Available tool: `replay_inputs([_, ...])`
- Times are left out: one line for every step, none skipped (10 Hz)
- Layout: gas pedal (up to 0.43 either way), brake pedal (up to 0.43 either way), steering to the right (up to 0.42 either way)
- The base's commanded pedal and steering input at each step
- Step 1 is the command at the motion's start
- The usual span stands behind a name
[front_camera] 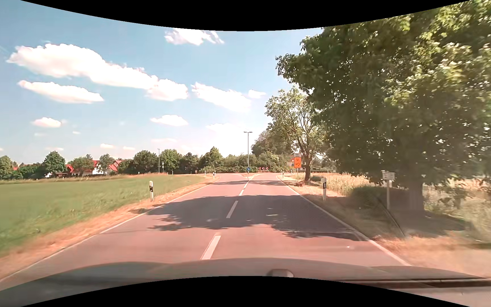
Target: Follow the waypoints while adhering to traffic rules and regulations
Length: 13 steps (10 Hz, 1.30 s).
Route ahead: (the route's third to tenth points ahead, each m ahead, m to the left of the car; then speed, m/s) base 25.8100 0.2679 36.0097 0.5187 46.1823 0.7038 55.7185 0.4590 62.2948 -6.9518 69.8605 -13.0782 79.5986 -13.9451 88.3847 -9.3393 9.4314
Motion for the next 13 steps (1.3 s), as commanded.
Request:
replay_inputs([0.087,0.0,0.006])
replay_inputs([0.087,0.0,0.005])
replay_inputs([0.087,0.0,0.005])
replay_inputs([0.098,0.0,0.004])
replay_inputs([0.098,0.0,0.004])
replay_inputs([0.098,0.0,0.003])
replay_inputs([0.098,0.0,0.003])
replay_inputs([0.087,0.0,0.003])
replay_inputs([0.067,0.0,0.003])
replay_inputs([0.039,0.0,0.002])
replay_inputs([0.028,0.0,0.002])
replay_inputs([0.028,0.0,0.002])
replay_inputs([0.02,0.0,0.002])
